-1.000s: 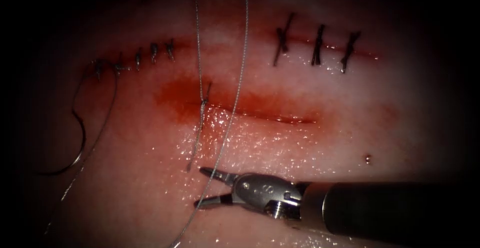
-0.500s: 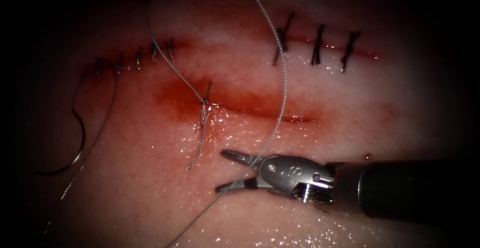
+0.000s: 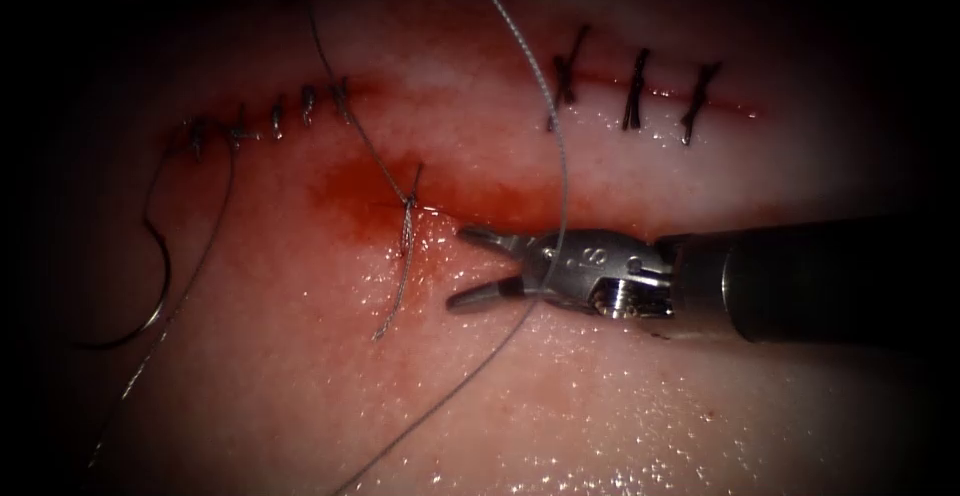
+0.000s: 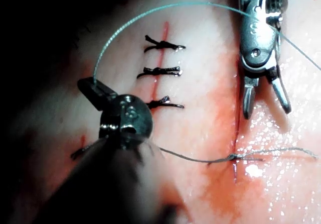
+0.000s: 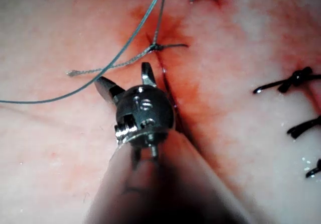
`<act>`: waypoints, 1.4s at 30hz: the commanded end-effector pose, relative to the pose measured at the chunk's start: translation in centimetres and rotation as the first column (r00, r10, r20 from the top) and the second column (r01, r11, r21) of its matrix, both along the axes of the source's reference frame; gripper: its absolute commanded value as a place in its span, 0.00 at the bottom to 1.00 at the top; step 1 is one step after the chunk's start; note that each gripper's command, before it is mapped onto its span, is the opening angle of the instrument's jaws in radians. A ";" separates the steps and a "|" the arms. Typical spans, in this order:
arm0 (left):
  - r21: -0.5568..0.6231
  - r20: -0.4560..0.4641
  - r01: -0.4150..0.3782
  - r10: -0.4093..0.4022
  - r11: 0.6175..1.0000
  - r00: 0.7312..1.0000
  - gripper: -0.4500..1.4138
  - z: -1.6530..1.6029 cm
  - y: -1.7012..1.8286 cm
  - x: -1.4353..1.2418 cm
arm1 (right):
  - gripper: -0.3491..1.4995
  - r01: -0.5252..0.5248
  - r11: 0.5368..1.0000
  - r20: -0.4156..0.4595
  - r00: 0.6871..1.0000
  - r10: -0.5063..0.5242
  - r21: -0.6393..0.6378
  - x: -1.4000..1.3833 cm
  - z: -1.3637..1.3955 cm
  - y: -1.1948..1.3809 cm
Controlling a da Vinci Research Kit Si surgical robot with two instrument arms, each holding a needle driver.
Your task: Wound Closure
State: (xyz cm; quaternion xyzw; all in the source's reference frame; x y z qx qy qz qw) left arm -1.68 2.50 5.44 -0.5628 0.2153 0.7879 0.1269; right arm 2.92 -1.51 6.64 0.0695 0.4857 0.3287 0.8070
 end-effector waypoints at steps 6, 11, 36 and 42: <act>0.051 0.100 -0.055 0.049 0.997 0.994 0.00 -0.19 -0.10 -0.08 | 0.97 -0.011 1.000 -0.045 0.999 0.011 -0.019 0.23 0.21 0.24; 0.066 0.142 -0.082 0.072 0.994 0.987 0.00 -0.29 -0.15 -0.06 | 0.97 -0.013 1.000 -0.079 0.997 0.012 -0.023 0.30 0.27 0.32; 0.060 0.142 -0.088 0.079 0.994 0.987 0.00 -0.31 -0.27 -0.12 | 0.91 -0.054 0.998 -0.186 0.981 0.057 0.023 0.70 0.63 0.52; 0.060 0.144 -0.089 0.079 0.994 0.986 0.00 -0.32 -0.27 -0.13 | 0.91 -0.049 0.999 -0.189 0.981 0.053 0.023 0.81 0.65 0.51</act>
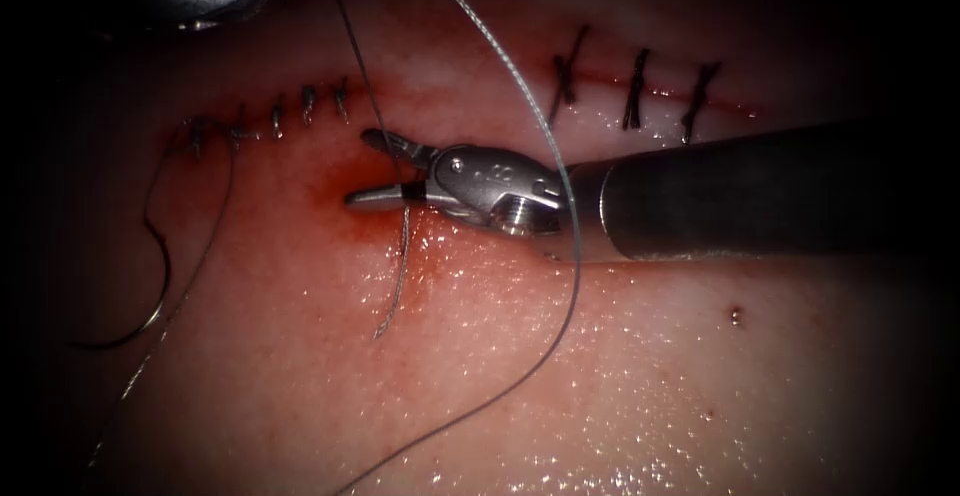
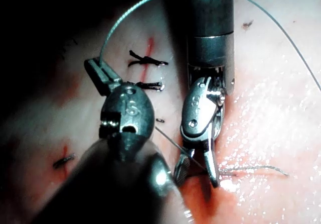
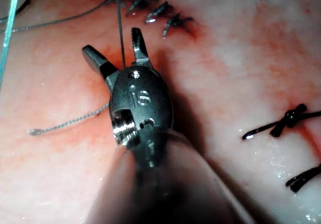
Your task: Wound Closure
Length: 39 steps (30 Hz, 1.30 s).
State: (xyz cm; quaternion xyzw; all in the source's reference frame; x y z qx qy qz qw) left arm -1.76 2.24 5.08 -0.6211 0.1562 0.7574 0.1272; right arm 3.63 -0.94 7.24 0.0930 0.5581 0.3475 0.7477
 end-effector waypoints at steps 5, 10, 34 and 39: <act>-0.001 0.004 -0.002 0.002 1.000 1.000 0.00 0.03 -0.05 -0.08 | 0.90 0.024 1.000 -0.013 1.000 -0.024 -0.007 0.23 0.12 -0.08; -0.001 0.004 -0.002 0.002 1.000 1.000 0.00 -0.01 -0.09 -0.10 | 0.84 0.025 1.000 -0.011 1.000 -0.025 -0.012 0.29 0.14 -0.10; -0.026 0.057 -0.084 0.085 0.996 0.995 0.00 -0.55 -0.83 -0.45 | 0.90 -0.013 0.991 0.037 0.999 0.018 -0.131 -0.54 -0.19 0.33; -0.072 0.122 -0.158 0.166 0.985 0.979 0.00 -0.81 -1.27 -0.74 | 0.92 -0.016 0.989 0.074 0.997 0.027 -0.148 -1.11 -0.30 0.55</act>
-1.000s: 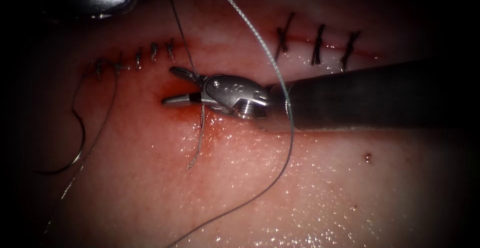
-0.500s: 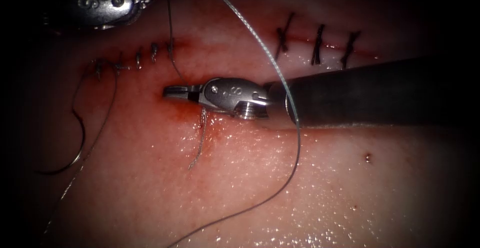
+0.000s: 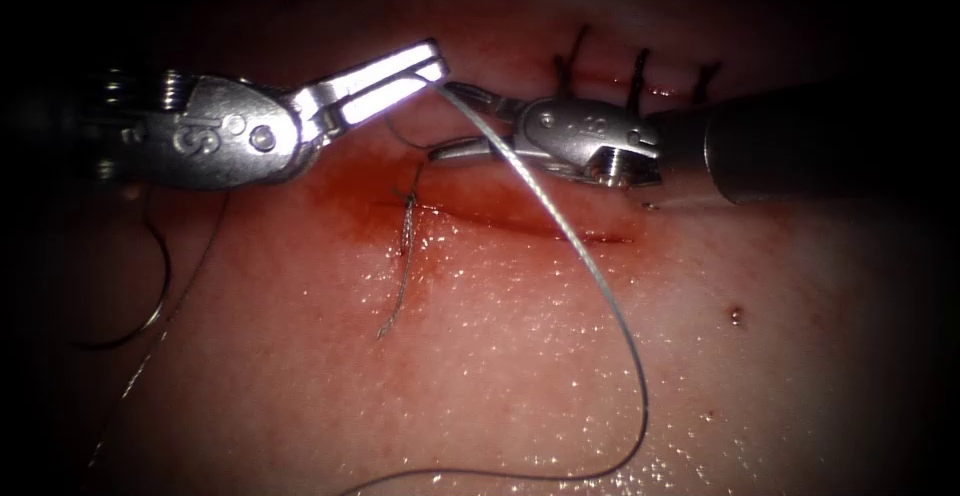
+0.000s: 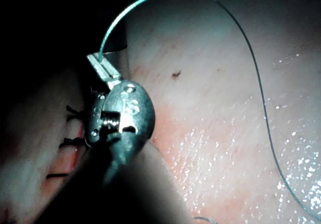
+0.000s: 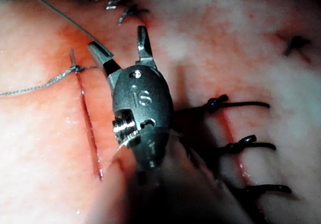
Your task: Wound Closure
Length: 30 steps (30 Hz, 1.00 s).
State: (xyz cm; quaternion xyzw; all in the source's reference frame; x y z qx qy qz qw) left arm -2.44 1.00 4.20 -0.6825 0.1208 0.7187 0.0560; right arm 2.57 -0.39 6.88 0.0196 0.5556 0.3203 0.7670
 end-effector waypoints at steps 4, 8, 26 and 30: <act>-0.025 0.016 -0.044 0.044 0.999 0.999 0.00 0.00 -0.30 -0.32 | 0.92 0.004 1.000 0.023 1.000 -0.004 -0.006 -0.28 0.01 0.07; -0.063 0.027 -0.077 0.079 0.995 0.997 0.00 -0.01 -0.61 -0.68 | 0.92 -0.001 1.000 0.044 0.999 0.001 -0.013 -0.52 -0.06 0.16; -0.131 0.022 -0.331 0.337 0.935 0.941 0.69 0.82 -1.80 -2.47 | 0.90 0.031 0.999 0.030 0.999 -0.030 -0.008 -0.59 -0.15 0.25; 0.008 0.040 -0.278 0.278 0.960 0.960 0.97 0.73 -1.78 -2.43 | 0.90 0.040 0.999 0.028 0.999 -0.040 -0.008 -0.53 -0.12 0.22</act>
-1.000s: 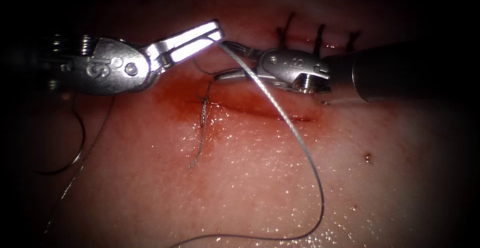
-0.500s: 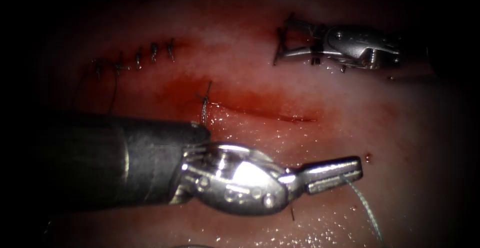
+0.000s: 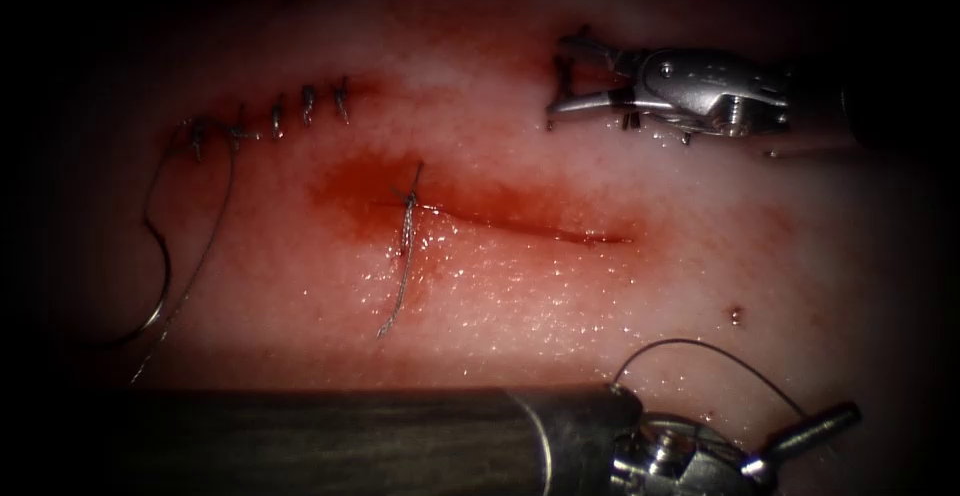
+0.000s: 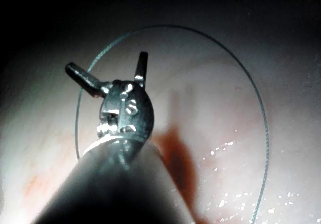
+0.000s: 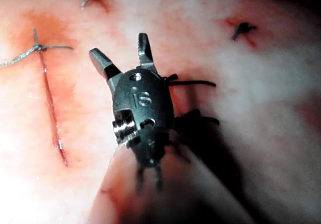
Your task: Wound Closure
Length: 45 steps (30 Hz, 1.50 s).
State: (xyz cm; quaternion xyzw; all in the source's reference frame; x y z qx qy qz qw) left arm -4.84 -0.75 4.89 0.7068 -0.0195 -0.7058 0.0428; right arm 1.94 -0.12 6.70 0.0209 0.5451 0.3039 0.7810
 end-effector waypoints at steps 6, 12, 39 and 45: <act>0.089 -0.137 0.020 -0.007 0.996 0.991 0.99 -0.05 0.04 0.38 | 0.90 0.018 1.000 -0.002 1.000 -0.018 0.004 0.17 0.08 -0.09; 0.100 -0.182 -0.003 0.022 0.995 0.983 0.99 0.03 -0.08 1.00 | 0.90 0.022 1.000 -0.003 1.000 -0.022 0.006 0.21 0.08 -0.11; 0.295 -0.708 0.540 -0.199 0.788 0.677 0.65 1.86 0.31 2.87 | 0.90 0.160 0.987 0.013 0.987 -0.160 0.002 0.63 -0.16 -0.45; 0.361 -0.722 0.565 -0.161 0.742 0.673 0.69 1.94 0.31 2.87 | 0.90 0.164 0.986 0.016 0.986 -0.164 0.005 0.64 -0.17 -0.46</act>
